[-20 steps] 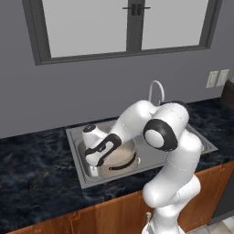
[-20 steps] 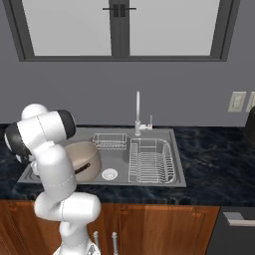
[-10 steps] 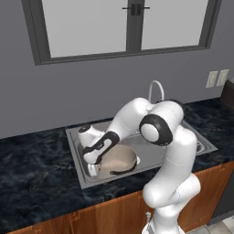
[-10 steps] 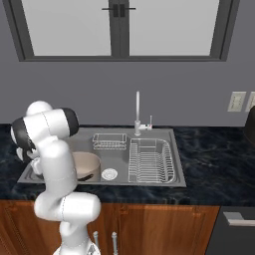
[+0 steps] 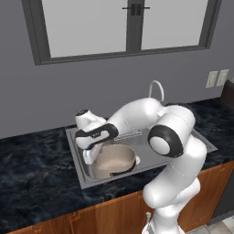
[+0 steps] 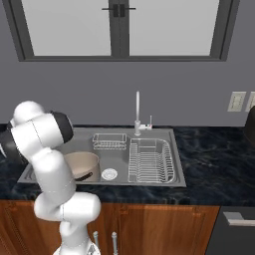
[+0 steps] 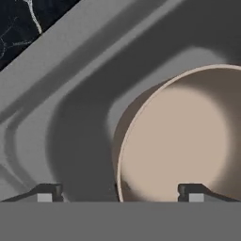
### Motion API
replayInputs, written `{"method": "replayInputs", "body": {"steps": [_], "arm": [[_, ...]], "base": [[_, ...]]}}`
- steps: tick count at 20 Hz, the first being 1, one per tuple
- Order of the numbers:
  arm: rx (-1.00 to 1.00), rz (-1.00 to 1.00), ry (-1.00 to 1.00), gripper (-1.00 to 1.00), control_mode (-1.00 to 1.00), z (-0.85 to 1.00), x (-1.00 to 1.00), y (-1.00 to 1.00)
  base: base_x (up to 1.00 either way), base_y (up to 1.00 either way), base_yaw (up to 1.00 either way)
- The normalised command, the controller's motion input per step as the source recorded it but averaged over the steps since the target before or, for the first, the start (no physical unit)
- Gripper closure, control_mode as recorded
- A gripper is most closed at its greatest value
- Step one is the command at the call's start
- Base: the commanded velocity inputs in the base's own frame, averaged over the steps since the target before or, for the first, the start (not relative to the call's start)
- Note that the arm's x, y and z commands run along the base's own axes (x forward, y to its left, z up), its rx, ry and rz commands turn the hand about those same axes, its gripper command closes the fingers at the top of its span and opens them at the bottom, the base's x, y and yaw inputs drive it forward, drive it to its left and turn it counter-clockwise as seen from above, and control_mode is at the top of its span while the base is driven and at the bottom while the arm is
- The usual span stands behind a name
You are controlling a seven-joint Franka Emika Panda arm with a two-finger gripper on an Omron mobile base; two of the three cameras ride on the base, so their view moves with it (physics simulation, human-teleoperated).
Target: Move the pot and pan from the stove into the sink.
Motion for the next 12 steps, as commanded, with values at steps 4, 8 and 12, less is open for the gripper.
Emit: {"method": "replayInputs", "body": {"steps": [4,8,12], "arm": [[0.01,-0.14,0.03,-1.0,-1.0,0.69,-0.37,-0.25],[0.01,-0.12,-0.01,-1.0,-1.0,0.51,-0.63,-0.38],[0.03,-0.1,-0.1,-1.0,-1.0,0.37,-0.82,-0.49]], "base": [[0.0,0.0,0.0],[0.0,0.0,0.0],[0.0,0.0,0.0]]}}
